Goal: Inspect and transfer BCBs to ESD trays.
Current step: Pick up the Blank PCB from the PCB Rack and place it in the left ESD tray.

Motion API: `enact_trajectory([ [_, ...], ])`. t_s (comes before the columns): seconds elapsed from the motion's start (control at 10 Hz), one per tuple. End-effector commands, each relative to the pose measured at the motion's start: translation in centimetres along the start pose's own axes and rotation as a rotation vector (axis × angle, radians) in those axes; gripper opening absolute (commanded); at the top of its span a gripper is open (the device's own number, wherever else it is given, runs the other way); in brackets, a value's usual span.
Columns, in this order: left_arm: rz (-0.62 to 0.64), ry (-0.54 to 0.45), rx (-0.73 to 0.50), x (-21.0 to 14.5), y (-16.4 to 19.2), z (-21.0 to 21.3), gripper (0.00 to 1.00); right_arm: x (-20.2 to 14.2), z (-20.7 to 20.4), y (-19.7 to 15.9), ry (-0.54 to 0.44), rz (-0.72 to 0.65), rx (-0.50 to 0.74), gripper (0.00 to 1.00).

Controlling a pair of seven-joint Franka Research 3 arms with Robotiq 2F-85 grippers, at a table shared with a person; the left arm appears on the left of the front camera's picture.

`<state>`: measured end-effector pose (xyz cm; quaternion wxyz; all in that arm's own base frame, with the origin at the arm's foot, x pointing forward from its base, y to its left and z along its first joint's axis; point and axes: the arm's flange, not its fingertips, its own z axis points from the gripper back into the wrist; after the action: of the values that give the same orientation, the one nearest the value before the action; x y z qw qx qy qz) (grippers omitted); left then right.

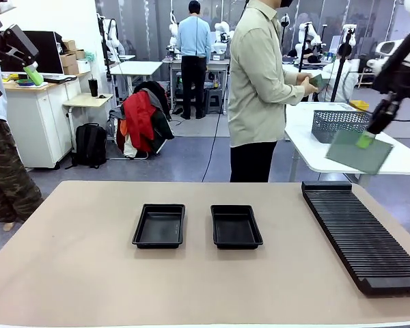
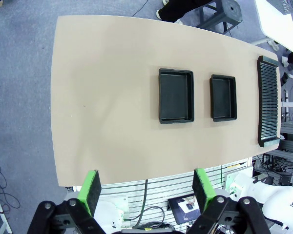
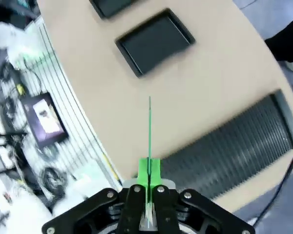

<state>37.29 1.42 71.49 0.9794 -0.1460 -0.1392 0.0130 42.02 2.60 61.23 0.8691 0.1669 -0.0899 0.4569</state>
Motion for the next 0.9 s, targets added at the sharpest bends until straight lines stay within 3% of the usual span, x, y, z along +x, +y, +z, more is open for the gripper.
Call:
enact_trajectory([
  [0.0,0.005,0.0,0.001,0.0,0.1,-0.1,1.0,2.2,-2.8,2.6,-0.135,-0.168,0.026,0.02],
  [0.5,0.005,0.0,0.001,0.0,0.1,-0.1,1.0,10.0,-13.5,5.2,-0.265,-0.495,0.269,0.02],
  [0.8,0.005,0.0,0.001,0.0,0.1,-0.1,1.0,15.1,-20.5,7.5,-0.253,-0.627,0.365,0.02],
])
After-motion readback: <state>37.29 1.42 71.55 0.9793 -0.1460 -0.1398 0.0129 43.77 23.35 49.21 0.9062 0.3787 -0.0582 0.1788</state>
